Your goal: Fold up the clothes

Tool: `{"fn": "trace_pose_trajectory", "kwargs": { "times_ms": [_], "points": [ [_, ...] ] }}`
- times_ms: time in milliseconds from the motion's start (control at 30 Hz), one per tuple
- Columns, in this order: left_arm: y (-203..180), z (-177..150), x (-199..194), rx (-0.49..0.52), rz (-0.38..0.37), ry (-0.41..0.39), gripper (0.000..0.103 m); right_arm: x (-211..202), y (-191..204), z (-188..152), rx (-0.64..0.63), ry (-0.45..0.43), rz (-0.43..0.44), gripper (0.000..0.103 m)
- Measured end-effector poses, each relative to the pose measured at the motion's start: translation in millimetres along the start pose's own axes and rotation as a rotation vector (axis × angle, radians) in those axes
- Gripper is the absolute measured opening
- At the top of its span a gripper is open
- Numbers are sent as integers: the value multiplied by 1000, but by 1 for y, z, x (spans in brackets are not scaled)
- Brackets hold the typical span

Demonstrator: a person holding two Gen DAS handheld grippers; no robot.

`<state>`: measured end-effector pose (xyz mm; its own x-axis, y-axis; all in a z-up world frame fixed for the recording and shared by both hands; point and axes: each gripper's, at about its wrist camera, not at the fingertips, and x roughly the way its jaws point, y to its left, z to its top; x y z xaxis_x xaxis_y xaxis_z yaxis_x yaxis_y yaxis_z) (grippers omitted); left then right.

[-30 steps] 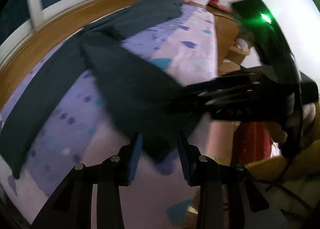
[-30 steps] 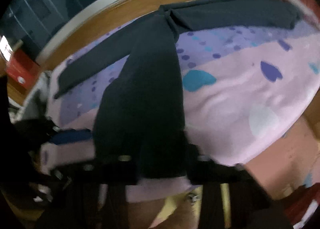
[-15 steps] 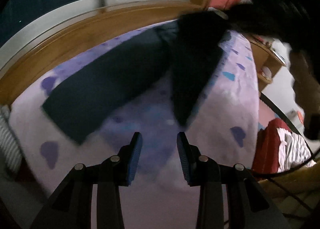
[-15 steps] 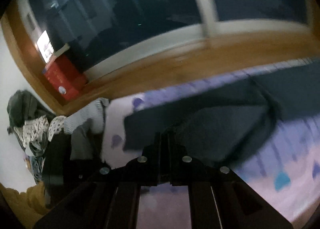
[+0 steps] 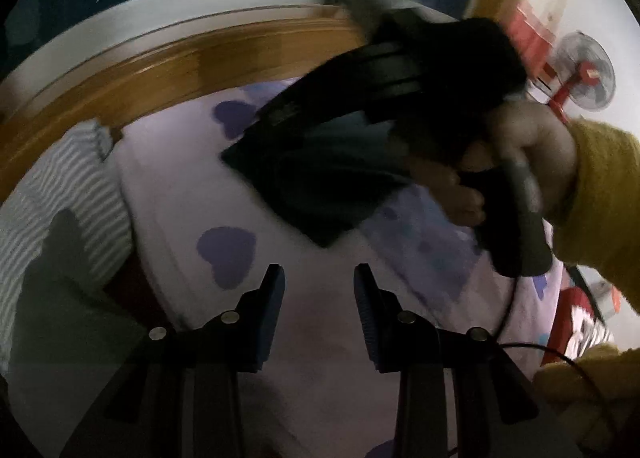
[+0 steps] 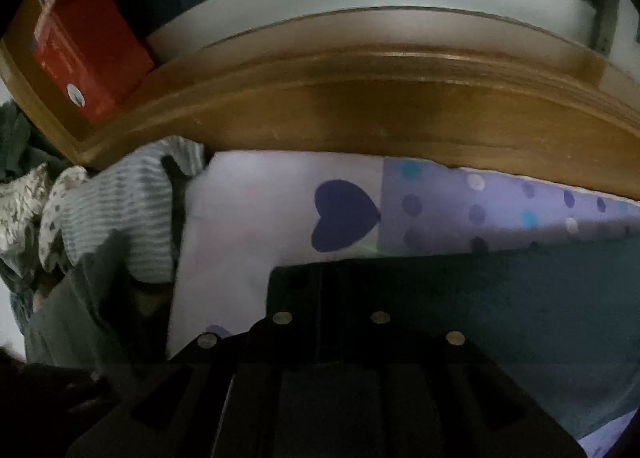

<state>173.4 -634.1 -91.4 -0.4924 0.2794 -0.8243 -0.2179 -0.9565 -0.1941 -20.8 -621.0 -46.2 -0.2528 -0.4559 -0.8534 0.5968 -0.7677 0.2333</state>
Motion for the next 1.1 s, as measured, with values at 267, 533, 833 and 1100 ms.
{"fn": "trace_pose_trajectory", "kwargs": {
  "times_ms": [267, 533, 833, 1100],
  "points": [
    [12, 28, 4, -29, 70, -11, 36, -84, -34, -31, 120, -191, 122, 47],
    [39, 63, 27, -75, 55, 10, 36, -69, -2, -79, -90, -142, 37, 47],
    [58, 82, 58, -189, 38, 8, 23, -32, 20, -84, -114, -108, -37, 26],
    [55, 80, 57, -138, 155, -15, 32, -12, 37, -75, 1, -62, 180, 19]
  ]
}}
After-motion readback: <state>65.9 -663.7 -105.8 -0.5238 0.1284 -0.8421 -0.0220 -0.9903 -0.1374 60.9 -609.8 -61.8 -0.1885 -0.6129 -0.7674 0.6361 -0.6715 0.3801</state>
